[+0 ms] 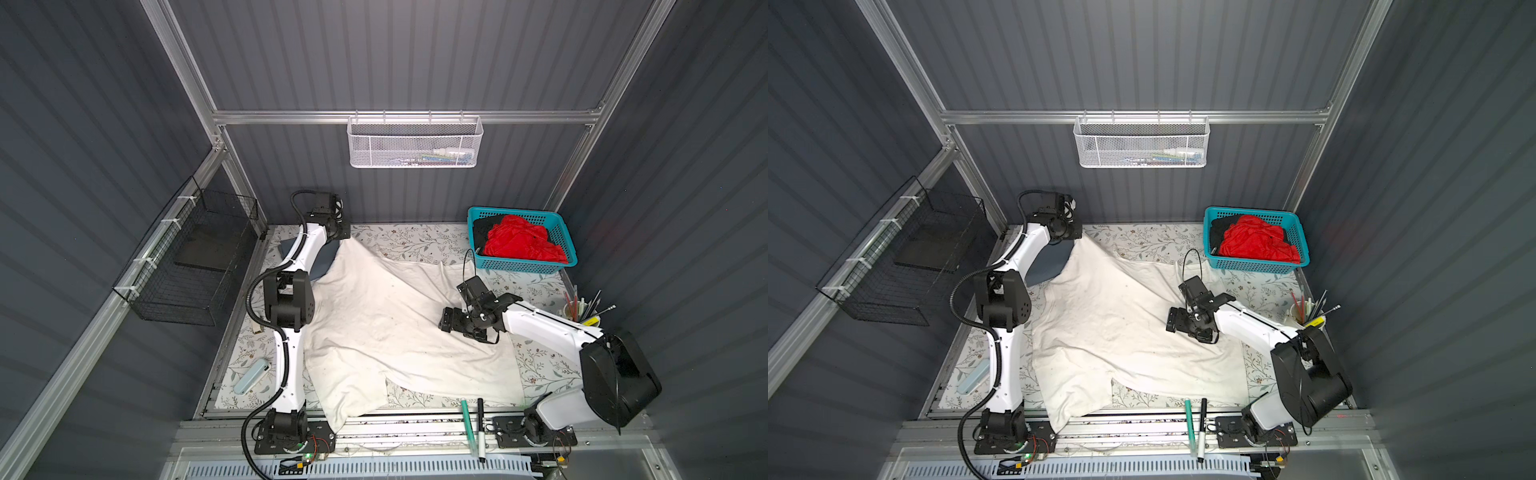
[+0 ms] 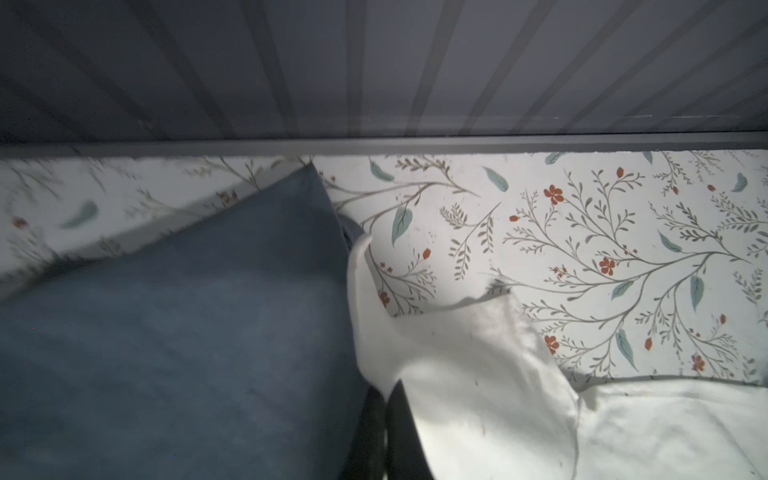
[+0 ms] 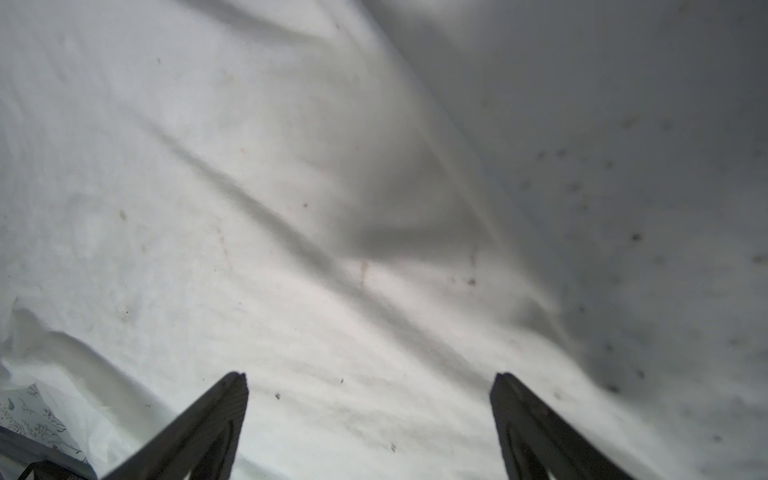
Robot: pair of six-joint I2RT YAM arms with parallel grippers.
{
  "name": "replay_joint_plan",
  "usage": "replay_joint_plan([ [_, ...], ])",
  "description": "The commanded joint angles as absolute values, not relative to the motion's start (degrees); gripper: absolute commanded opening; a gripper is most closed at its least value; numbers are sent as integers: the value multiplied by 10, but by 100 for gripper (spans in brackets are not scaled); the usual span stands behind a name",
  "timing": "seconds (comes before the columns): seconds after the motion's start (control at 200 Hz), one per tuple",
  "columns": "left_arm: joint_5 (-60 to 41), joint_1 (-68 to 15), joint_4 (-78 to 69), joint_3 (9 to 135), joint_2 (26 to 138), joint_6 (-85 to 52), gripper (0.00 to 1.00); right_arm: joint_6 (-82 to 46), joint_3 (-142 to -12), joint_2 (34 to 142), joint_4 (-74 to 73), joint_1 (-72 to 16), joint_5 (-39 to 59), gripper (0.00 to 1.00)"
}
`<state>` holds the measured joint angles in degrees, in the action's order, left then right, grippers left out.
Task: Fold and stack the t-shirts
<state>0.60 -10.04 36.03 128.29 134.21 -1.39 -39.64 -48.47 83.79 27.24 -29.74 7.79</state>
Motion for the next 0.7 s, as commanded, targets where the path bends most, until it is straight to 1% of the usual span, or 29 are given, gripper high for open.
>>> replay_joint_plan([
  [0.0,98,-130,369,1305,1341,82,0,-400,-473,823,277,-299,78,94],
  [0.115,167,-164,339,1289,1335,142,0,-402,-468,818,277,-300,78,94],
  [0.185,210,-188,302,1258,1327,178,0,-403,-465,816,276,-300,78,94],
  [0.19,213,-189,299,1255,1326,180,1,-403,-465,816,276,-300,78,94],
  [0.2,218,-192,293,1249,1325,183,6,-403,-465,816,276,-300,79,94],
  [0.24,233,-198,285,1239,1325,185,31,-403,-464,815,276,-300,79,94],
  [0.26,233,-199,292,1243,1328,180,37,-404,-463,815,276,-300,79,94],
  [0.29,234,-199,310,1253,1336,168,41,-404,-463,814,274,-300,79,94],
  [0.335,251,-196,329,1262,1343,153,43,-404,-463,813,274,-300,79,95],
  [0.405,263,-188,335,1241,1324,127,44,-404,-461,813,270,-300,82,95],
  [0.455,239,-173,328,1200,1289,95,44,-403,-461,817,266,-300,85,95],
  [0.49,204,-157,316,1161,1258,64,44,-402,-461,820,263,-300,87,95],
  [0.59,36,-87,283,1059,1191,-27,44,-398,-463,830,256,-301,95,95],
  [0.64,-13,-64,286,1046,1190,-45,44,-396,-465,834,252,-301,99,95],
  [0.695,-29,-61,308,1060,1205,-36,44,-393,-467,838,250,-301,103,95],
])
